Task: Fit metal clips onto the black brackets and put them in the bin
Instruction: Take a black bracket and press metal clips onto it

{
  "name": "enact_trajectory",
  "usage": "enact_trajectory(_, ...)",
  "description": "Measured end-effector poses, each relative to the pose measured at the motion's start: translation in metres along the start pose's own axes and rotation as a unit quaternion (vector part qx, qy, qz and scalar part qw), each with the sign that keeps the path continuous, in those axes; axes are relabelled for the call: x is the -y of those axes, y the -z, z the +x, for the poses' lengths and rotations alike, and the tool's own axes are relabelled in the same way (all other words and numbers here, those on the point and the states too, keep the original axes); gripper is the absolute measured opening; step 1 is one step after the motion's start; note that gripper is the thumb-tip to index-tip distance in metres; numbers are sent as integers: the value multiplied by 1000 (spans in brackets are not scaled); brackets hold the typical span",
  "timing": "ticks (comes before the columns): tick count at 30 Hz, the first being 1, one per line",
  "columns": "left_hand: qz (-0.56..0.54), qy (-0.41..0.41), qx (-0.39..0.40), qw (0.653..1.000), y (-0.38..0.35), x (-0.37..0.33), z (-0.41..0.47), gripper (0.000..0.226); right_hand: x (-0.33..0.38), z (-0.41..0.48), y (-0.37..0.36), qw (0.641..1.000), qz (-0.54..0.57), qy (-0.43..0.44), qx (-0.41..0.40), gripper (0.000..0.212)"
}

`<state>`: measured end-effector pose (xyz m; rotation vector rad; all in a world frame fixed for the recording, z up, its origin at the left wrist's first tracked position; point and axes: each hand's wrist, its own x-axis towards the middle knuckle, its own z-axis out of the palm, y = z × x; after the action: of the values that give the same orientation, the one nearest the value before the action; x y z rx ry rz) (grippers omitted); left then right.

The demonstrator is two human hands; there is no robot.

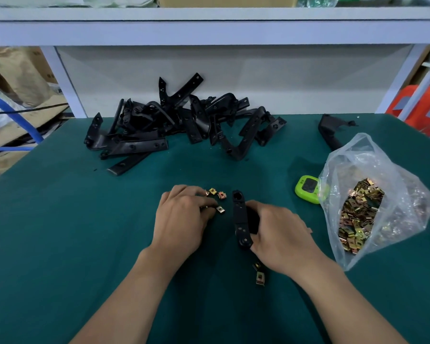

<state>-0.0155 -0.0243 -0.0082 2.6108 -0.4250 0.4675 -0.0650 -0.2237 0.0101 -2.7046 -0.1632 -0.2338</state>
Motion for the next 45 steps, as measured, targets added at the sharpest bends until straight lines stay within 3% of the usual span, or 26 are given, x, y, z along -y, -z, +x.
enact_trajectory(6, -5, 13, -21, 1000, 0, 0, -3, 3, -1, 0, 1, 1000, 14, -14, 6, 26)
enact_trajectory(10, -45, -8, -16, 999, 2, -1, -3, 22, 0, 0, 3, 1000, 12, -17, 6, 25)
enact_trajectory(20, 13, -39, -14, 999, -6, -16, -3, 9, 0, 1, -1, 1000, 11, -3, 8, 23)
enact_trajectory(29, 55, -63, -12, 996, -4, -18, -4, 29, 1, 1, -6, 1000, 6, -15, -7, 27)
enact_trajectory(34, 30, -42, -11, 999, -1, -20, -3, 15, 0, 1, -8, 1000, -1, -16, -14, 30)
enact_trajectory(38, -50, 77, -103, 990, 6, -34, -7, 25, -2, 2, -7, 1000, -15, -14, -8, 30)
enact_trajectory(41, -149, 174, -100, 968, 6, -42, -11, 25, -2, 2, -6, 1000, -12, -8, -11, 31)
enact_trajectory(45, -189, 208, -80, 957, 10, -47, -14, 25, -1, 2, -4, 1000, -5, -5, -12, 26)
